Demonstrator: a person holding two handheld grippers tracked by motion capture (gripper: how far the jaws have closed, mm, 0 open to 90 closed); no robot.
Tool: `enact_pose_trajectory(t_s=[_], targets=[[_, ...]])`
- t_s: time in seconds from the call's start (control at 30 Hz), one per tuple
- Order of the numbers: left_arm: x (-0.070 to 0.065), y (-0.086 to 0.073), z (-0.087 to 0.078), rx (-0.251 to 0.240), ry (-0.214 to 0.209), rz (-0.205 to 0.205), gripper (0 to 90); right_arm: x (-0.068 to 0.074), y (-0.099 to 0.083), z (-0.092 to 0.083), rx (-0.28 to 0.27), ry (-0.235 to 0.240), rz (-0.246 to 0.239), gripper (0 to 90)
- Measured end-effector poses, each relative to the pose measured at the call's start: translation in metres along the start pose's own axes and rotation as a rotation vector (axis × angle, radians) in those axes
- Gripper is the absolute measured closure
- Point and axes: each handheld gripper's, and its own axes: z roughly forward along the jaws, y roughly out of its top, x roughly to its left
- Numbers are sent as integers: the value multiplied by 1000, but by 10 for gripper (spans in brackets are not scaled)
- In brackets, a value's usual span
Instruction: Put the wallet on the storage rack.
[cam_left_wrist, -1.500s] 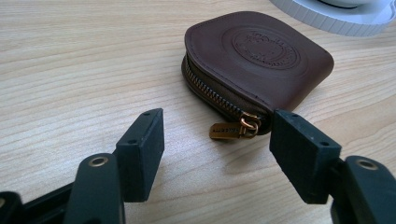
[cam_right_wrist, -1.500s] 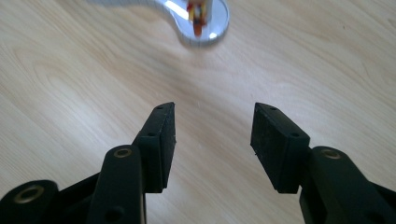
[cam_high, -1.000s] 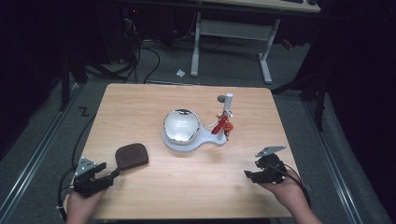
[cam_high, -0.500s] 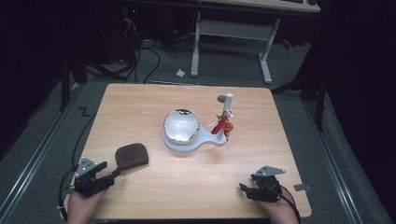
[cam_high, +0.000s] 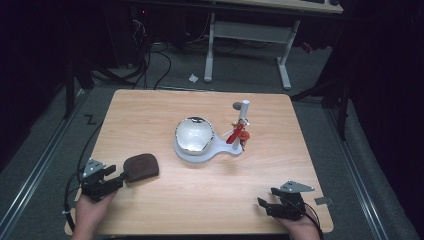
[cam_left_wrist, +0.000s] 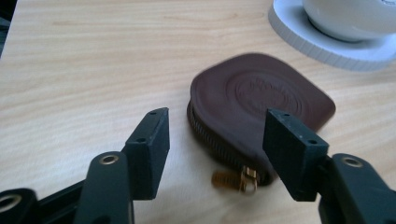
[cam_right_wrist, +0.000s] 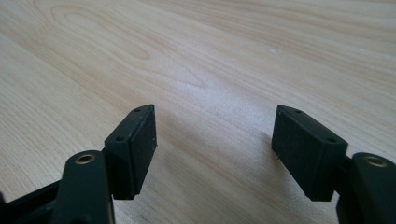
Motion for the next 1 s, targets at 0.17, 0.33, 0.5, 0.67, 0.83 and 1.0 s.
enact_pose_trajectory(t_s=[0.17,0.33,0.5,0.67,0.83,1.0], targets=[[12,6,16,-4,-26,-91,531,0,-1,0,6,19,6,312],[18,6,26,-7,-89,-152,606,3,-2,-2,-3,19,-5,325],[18,-2,26,-17,-156,-187,732,5,-2,0,-1,22,-3,333],[18,-10,22,-19,-201,-189,834,6,-2,0,3,21,-5,341],[11,-9,17,-25,-192,-145,861,6,-2,1,-1,21,-3,357],[3,-7,8,-78,-185,-111,865,5,-3,0,-5,20,-5,364]])
